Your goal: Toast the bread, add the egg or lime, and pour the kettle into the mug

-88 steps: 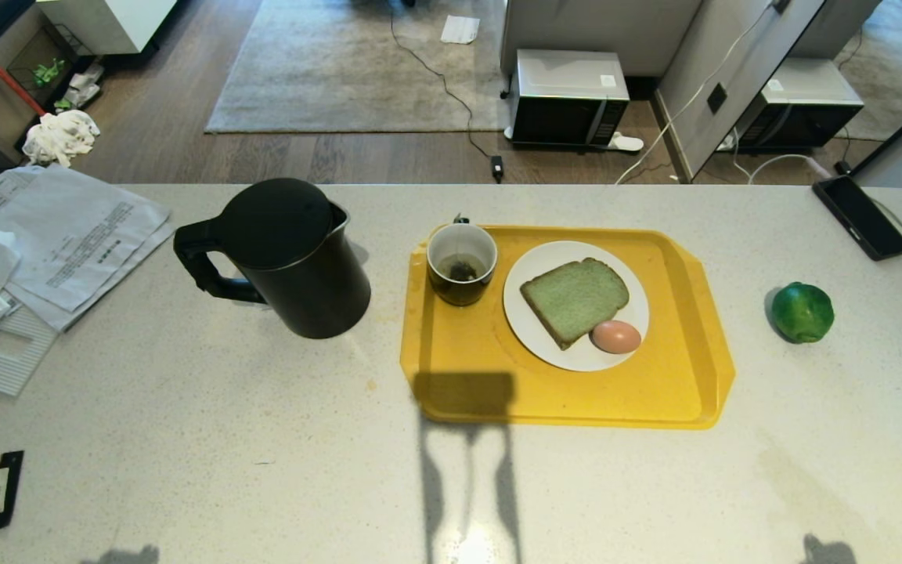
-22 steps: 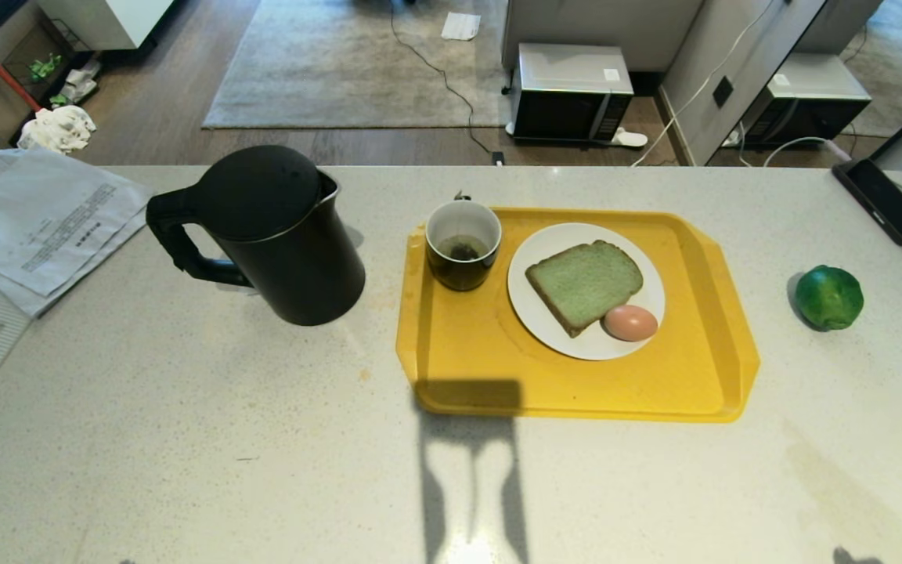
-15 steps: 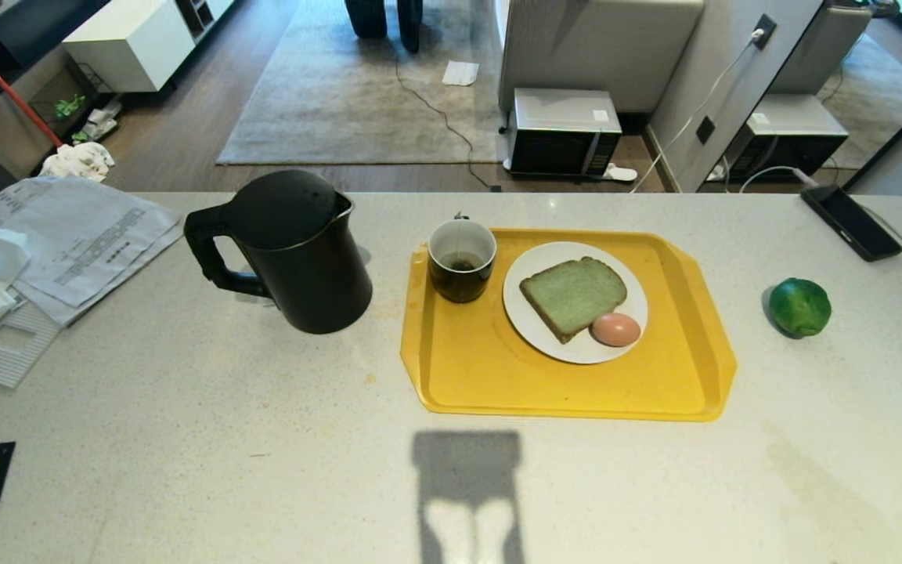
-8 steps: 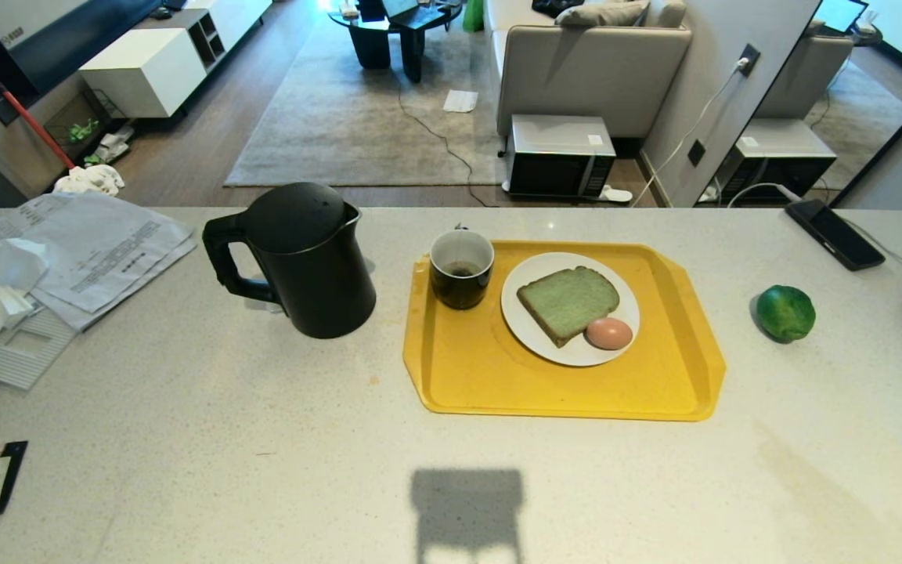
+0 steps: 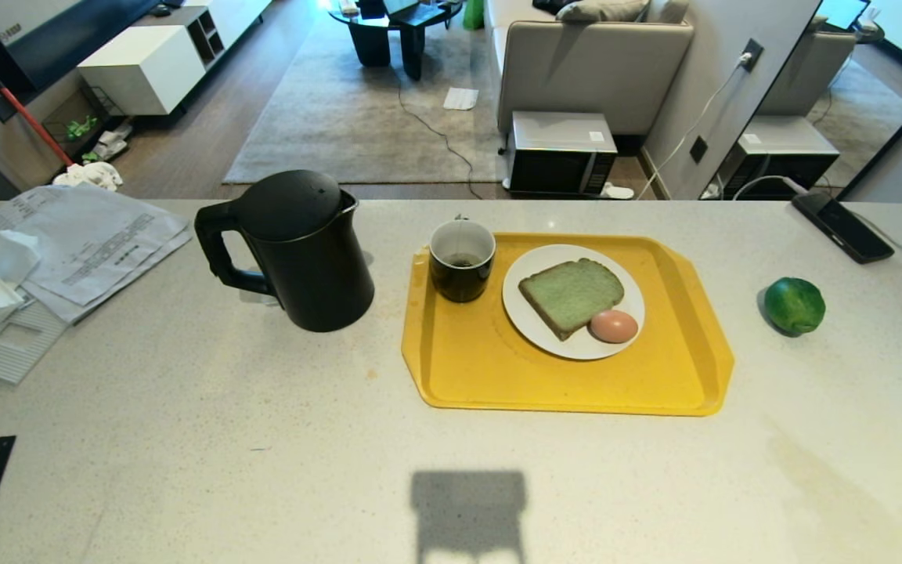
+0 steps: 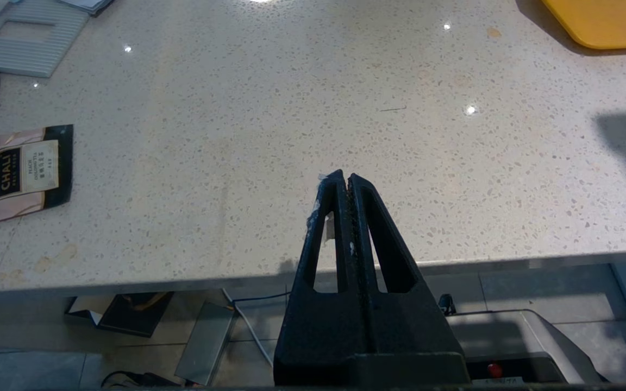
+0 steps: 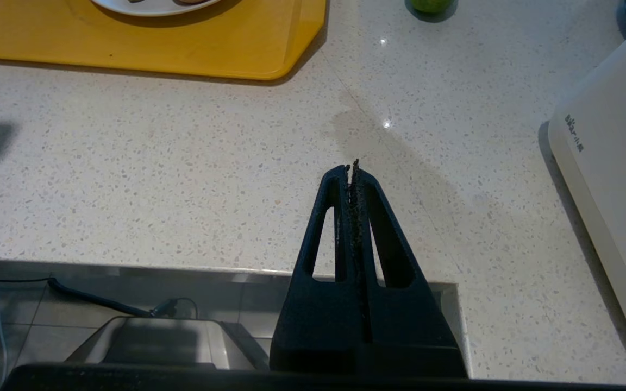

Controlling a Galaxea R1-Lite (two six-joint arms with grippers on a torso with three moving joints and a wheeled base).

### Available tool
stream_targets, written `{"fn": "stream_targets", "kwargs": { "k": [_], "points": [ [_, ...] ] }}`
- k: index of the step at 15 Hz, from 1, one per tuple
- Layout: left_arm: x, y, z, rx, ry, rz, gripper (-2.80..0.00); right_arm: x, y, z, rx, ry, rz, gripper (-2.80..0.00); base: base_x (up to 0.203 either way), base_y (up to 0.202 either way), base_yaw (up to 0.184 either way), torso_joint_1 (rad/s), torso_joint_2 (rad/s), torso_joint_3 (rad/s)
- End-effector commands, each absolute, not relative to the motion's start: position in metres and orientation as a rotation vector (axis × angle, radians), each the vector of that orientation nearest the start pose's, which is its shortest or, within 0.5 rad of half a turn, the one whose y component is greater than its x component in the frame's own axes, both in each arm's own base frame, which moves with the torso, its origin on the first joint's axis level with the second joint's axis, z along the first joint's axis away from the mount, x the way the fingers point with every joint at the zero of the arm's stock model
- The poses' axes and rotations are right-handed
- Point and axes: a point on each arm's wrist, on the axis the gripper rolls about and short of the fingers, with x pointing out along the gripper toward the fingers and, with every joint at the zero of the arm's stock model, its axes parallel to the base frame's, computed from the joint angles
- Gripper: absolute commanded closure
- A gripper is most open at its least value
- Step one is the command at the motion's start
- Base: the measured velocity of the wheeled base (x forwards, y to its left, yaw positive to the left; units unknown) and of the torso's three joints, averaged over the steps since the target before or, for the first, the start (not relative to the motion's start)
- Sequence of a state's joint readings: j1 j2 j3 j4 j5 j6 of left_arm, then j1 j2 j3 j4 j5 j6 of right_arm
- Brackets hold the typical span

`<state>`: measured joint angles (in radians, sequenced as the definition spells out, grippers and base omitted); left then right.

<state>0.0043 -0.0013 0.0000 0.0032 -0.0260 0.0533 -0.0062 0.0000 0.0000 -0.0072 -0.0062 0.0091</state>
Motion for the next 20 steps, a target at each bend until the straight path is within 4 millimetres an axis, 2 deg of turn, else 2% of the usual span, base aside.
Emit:
{"fn": "stream_targets", "kwargs": {
  "k": [1,4,20],
  "points": [
    [-0.0229,-0.0007,0.0751,0.055,0.001,-0.022,0.0,-0.0226,0.0,0.0759,0.009,-0.005,-0.012,0.0,0.0,0.0,0.0,-0.131,0.27,0.127],
    [-0.0229,-0.0007,0.0751,0.054,0.001,-0.022,0.0,-0.0226,0.0,0.0759,0.009,-0.005,-0.012,0.0,0.0,0.0,0.0,-0.107,0.2,0.092],
    [-0.0229,-0.0007,0.0753,0.052,-0.001,-0.021,0.0,-0.0228,0.0,0.0761,0.009,-0.007,-0.012,0.0,0.0,0.0,0.0,0.0,0.0,0.0]
  ]
}}
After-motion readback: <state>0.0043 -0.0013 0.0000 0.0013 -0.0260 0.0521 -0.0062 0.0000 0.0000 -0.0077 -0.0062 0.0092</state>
